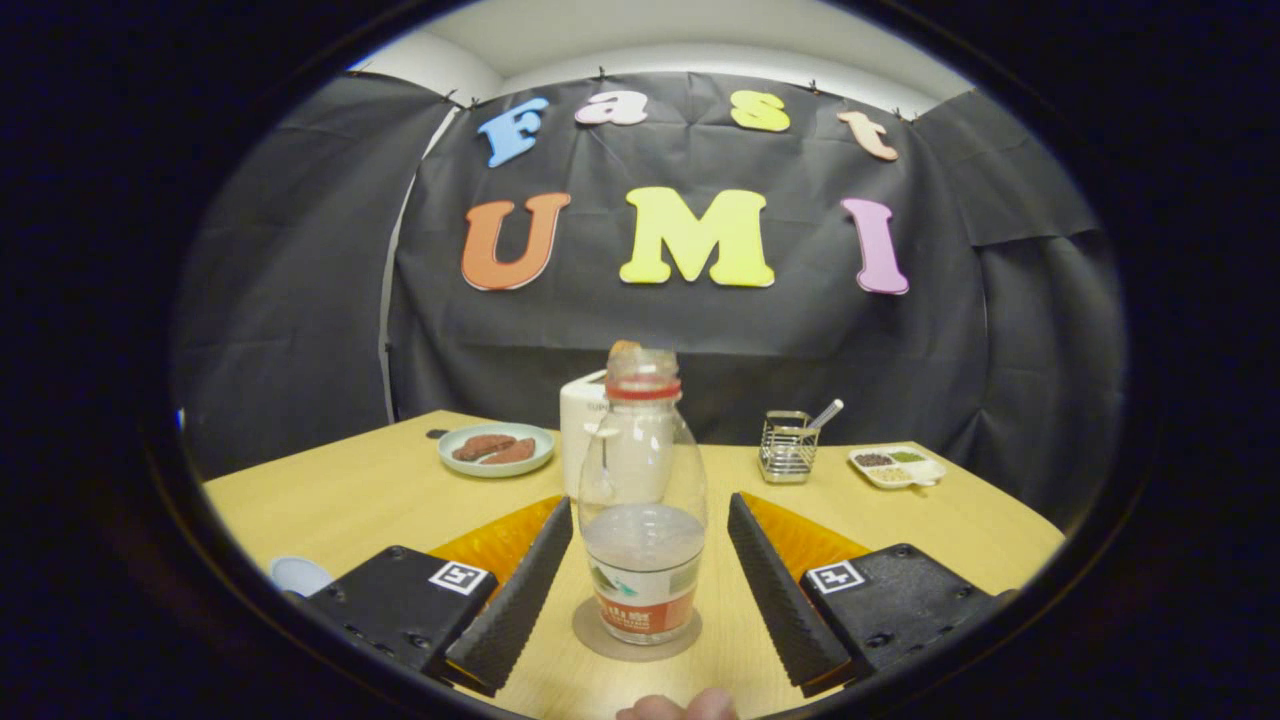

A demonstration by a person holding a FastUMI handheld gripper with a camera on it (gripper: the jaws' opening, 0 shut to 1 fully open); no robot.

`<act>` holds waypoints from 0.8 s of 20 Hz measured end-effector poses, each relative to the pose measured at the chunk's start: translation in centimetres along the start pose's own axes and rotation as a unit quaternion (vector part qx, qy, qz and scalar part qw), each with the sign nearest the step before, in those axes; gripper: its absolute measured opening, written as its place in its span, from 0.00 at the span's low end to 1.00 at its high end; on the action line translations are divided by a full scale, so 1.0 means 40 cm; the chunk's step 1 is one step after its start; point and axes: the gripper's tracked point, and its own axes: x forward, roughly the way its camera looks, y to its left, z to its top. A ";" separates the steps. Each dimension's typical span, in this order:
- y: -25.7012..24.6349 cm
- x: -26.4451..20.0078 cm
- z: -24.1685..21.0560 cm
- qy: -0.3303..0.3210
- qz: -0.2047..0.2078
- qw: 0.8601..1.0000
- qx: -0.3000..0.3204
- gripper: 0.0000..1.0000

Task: Take the bottle from table, then pour the juice into the cup, finally place the bottle on the coaster

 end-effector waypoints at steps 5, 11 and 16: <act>-0.049 -0.110 0.167 -0.039 -0.029 0.999 -0.004 1.00; -0.120 -0.314 0.432 -0.102 -0.076 0.992 -0.016 0.99; -0.140 -0.482 0.577 -0.135 -0.110 0.984 -0.028 0.99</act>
